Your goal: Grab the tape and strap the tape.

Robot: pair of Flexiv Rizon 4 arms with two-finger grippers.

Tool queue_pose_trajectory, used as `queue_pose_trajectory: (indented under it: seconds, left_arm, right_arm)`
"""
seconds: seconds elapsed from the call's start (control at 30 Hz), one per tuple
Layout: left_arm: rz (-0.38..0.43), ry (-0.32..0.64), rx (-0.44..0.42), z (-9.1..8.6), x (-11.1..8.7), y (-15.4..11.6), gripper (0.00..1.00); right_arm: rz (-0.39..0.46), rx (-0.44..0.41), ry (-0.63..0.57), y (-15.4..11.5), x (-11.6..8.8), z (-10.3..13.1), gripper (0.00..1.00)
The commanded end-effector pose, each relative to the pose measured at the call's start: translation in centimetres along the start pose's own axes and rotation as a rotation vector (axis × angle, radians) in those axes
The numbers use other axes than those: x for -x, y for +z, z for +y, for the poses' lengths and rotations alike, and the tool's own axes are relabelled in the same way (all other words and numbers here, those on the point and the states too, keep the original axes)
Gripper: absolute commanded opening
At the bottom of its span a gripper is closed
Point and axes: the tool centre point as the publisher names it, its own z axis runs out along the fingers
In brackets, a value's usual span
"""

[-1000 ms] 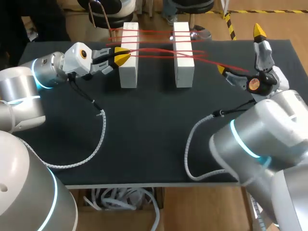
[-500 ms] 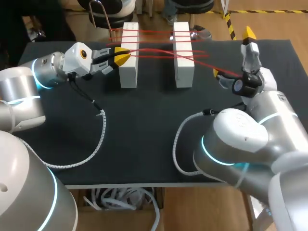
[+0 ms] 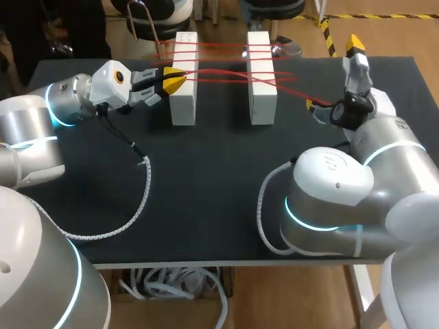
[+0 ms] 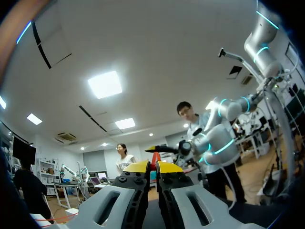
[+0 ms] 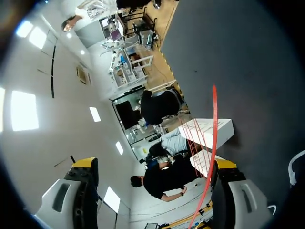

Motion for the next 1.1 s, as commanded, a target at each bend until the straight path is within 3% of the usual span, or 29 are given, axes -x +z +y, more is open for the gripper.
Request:
queue_pose_trajectory:
  seconds: [0.03, 0.67, 1.1]
  left_arm:
    - [0.000, 0.000, 0.000, 0.0, 0.0, 0.0, 0.00]
    - [0.000, 0.000, 0.000, 0.0, 0.0, 0.0, 0.00]
    - [0.000, 0.000, 0.000, 0.0, 0.0, 0.0, 0.00]
  right_arm:
    - [-0.053, 0.182, -0.006, -0.5, -0.1, -0.3, 1.00]
    - [-0.073, 0.141, -0.030, -0.4, 1.8, 0.0, 1.00]
    - [-0.052, 0.147, -0.008, 1.1, 0.8, 0.8, 1.00]
